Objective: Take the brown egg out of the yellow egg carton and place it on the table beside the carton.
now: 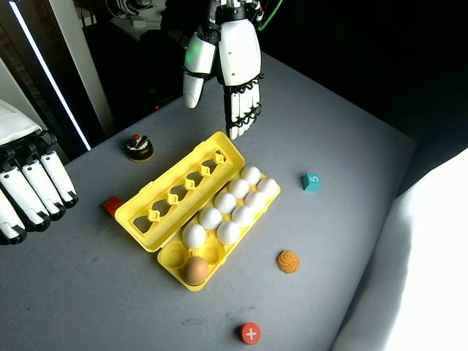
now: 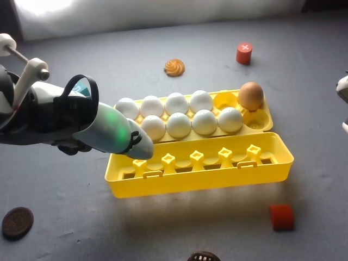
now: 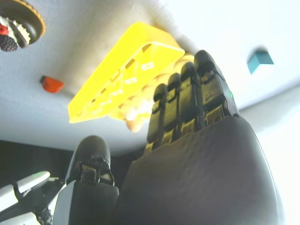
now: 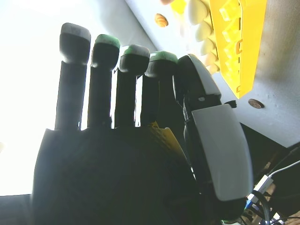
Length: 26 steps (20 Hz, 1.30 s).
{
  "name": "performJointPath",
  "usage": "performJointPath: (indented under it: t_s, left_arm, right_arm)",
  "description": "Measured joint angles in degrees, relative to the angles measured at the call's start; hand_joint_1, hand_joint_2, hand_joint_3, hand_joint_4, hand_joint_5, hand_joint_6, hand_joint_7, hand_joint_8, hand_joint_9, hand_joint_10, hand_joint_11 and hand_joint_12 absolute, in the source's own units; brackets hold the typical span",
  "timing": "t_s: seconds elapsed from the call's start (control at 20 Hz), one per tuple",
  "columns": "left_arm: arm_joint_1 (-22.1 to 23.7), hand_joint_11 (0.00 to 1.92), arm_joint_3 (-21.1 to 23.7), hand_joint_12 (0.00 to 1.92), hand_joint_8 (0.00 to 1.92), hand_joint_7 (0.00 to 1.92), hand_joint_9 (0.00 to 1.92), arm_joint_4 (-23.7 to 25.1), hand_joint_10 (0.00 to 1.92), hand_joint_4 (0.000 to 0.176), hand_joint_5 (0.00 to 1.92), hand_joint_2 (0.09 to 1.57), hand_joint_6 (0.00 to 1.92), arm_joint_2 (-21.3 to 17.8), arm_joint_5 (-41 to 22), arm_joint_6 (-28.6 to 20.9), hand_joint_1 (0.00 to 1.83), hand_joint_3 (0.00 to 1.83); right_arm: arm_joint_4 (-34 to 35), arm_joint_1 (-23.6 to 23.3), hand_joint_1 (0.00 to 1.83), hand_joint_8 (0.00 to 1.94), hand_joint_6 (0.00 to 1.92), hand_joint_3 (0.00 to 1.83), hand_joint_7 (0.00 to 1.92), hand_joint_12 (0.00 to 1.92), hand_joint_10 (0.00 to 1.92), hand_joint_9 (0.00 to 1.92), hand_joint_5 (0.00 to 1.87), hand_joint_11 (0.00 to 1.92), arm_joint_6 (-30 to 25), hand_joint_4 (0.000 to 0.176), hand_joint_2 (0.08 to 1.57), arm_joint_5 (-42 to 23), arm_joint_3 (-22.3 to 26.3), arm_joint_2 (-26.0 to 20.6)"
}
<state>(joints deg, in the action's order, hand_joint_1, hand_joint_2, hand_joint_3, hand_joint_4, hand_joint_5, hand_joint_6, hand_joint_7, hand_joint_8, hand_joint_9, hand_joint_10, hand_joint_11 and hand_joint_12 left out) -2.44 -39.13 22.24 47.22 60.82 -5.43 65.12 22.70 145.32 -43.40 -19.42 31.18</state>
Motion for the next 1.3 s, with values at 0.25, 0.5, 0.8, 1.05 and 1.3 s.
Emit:
performJointPath:
  t_s: [0.25,0.5,0.8,1.05,1.3]
  left_arm:
    - [0.00,0.00,-0.02,0.18,0.01,0.09,0.08,-0.02,0.00,0.000,0.10,1.22,0.00,0.00,0.07,0.00,0.00,0.01]
    - [0.00,0.00,0.00,0.26,0.00,0.11,0.10,-0.04,0.00,0.000,0.11,1.22,0.00,0.00,0.02,0.00,0.00,0.00]
    - [0.00,0.00,-0.02,0.23,0.00,0.09,0.10,-0.09,0.00,0.000,0.08,1.22,0.00,0.00,0.02,0.00,0.00,0.00]
    - [0.00,0.00,-0.02,0.28,0.00,0.10,0.11,-0.20,0.00,0.000,0.11,1.22,0.00,0.00,0.02,-0.02,0.00,0.00]
    - [0.00,0.00,-0.02,0.27,0.01,0.11,0.11,-0.20,0.00,0.000,0.12,1.22,0.00,0.00,-0.02,0.00,0.00,0.00]
  right_arm:
    - [-0.22,0.02,0.32,0.00,0.00,0.00,0.40,0.71,0.01,0.33,0.39,0.00,0.09,0.000,1.29,0.11,0.02,0.02]
    - [-0.04,0.00,0.32,0.00,0.00,0.00,0.36,0.70,0.00,0.32,0.34,0.00,0.09,0.000,1.29,0.09,0.02,0.00]
    - [-0.04,0.07,0.24,0.00,0.01,0.00,0.16,0.25,0.00,0.04,0.44,0.00,-1.66,0.048,0.93,-1.22,0.02,0.00]
    - [-0.20,-1.09,0.51,0.00,0.03,0.00,0.20,0.00,0.00,0.00,0.76,0.00,-4.37,0.062,0.87,-2.32,-3.04,3.08]
    - [0.00,-1.86,0.65,0.00,0.02,0.00,0.09,0.00,0.00,0.00,0.79,0.00,-5.60,0.059,0.85,-2.60,-10.82,10.29]
